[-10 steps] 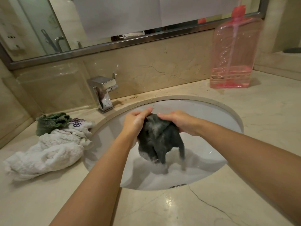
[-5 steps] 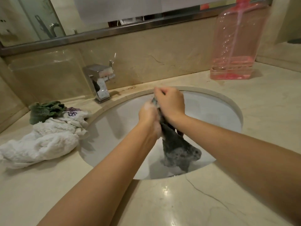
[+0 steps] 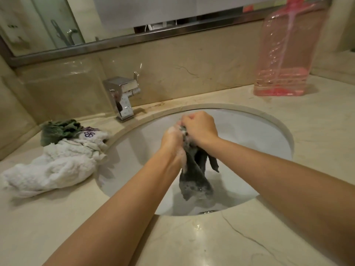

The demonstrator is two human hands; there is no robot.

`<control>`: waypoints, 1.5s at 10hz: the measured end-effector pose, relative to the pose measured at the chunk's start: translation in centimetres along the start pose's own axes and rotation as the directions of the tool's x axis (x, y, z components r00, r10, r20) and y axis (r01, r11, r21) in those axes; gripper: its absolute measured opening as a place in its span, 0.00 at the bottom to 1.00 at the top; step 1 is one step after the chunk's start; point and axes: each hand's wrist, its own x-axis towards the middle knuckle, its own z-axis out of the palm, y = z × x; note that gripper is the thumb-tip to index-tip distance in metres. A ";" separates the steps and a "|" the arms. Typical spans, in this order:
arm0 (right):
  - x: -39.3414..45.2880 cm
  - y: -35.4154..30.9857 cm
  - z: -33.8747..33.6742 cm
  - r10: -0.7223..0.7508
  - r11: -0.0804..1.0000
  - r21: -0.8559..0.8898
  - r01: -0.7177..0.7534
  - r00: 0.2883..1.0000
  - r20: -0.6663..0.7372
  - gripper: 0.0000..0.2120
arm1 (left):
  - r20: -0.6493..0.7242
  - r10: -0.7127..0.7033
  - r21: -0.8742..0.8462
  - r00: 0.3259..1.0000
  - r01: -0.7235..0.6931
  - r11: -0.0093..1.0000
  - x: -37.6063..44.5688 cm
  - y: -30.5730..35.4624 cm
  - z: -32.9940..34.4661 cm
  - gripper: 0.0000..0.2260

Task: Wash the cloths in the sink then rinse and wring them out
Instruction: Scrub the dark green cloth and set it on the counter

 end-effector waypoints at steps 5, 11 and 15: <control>0.6 0.5 -0.6 -0.135 0.981 -0.152 0.124 0.989 -0.067 0.22 | 0.251 -0.052 0.170 0.967 0.008 0.985 -0.5 0.7 -0.2 0.14; 3.8 4.5 -5.4 0.570 0.727 0.528 -0.439 0.815 -0.108 0.25 | 0.459 -0.212 0.859 0.863 -0.370 0.353 2.3 3.2 -5.2 0.24; 2.8 4.3 -3.4 0.349 0.934 -0.100 -0.343 0.815 0.462 0.25 | 0.233 0.481 0.605 0.845 -0.514 0.608 3.1 2.9 -3.9 0.12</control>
